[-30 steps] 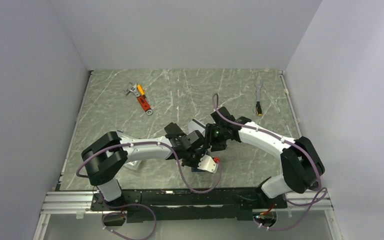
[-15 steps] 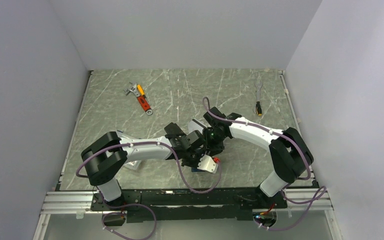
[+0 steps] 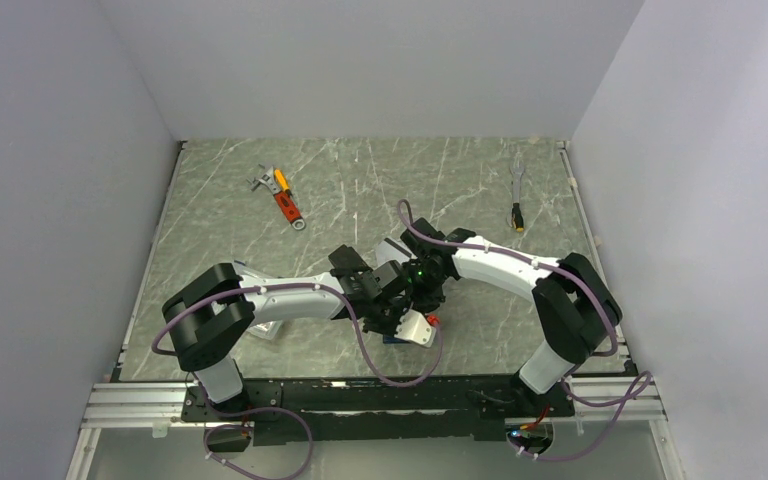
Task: Put the credit cards into the card holder
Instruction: Close the card holder at the center of the board.
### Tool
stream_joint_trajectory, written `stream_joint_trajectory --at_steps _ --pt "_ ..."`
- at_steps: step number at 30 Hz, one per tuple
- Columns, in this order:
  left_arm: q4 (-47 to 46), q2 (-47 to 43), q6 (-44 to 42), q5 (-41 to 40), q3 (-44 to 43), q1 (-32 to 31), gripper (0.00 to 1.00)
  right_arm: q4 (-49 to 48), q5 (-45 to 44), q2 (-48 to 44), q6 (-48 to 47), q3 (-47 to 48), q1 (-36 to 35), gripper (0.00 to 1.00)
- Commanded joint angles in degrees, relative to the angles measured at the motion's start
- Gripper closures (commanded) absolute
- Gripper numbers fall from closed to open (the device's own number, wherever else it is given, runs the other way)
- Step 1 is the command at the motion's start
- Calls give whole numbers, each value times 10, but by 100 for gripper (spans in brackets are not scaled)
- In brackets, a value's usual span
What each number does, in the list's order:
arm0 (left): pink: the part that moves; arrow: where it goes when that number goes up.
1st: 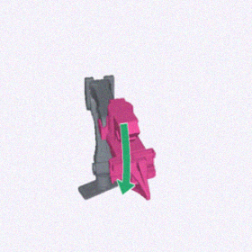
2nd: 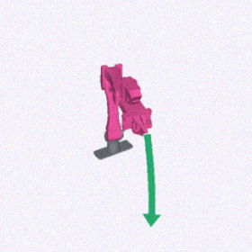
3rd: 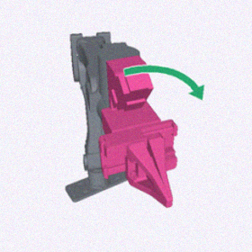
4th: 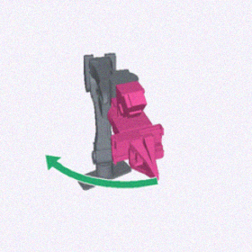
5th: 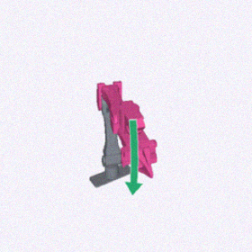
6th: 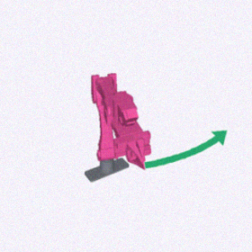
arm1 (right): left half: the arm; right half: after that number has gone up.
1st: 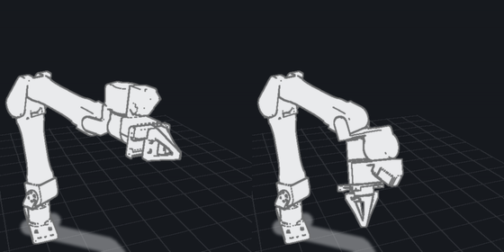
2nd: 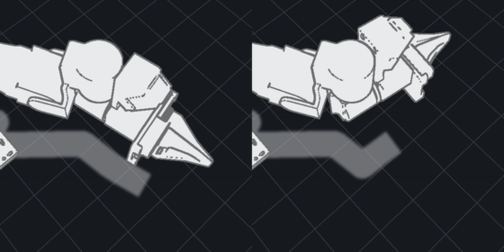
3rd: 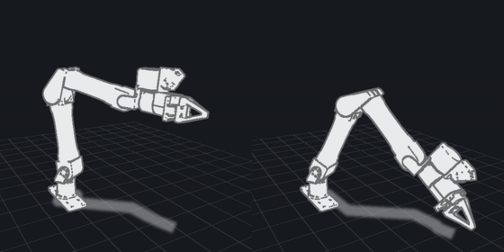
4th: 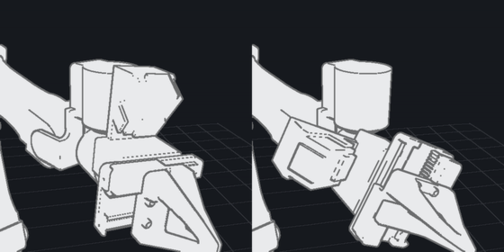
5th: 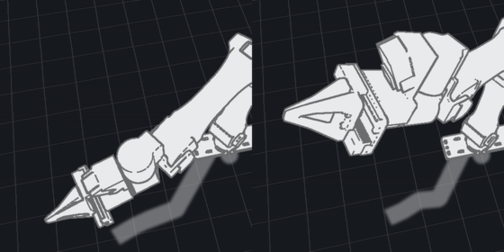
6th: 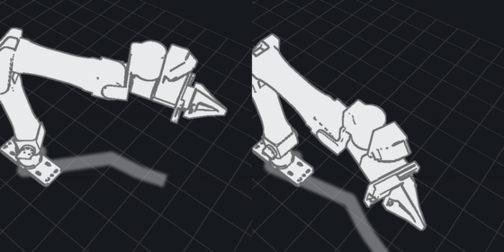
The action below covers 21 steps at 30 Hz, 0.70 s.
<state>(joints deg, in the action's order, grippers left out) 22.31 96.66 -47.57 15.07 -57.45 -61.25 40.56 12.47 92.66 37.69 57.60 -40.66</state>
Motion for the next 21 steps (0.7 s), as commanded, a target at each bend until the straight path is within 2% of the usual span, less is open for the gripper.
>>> stream_joint_trajectory --at_steps 1,10,21 --pt "21 -12 -9 -6 7 4 100 12 -6 3 2 19 -3 78" --pt "18 -14 -9 -7 10 4 100 8 -7 1 9 11 -2 99" --pt "7 -21 -9 -8 19 4 100 -56 35 -14 32 -33 -3 100"
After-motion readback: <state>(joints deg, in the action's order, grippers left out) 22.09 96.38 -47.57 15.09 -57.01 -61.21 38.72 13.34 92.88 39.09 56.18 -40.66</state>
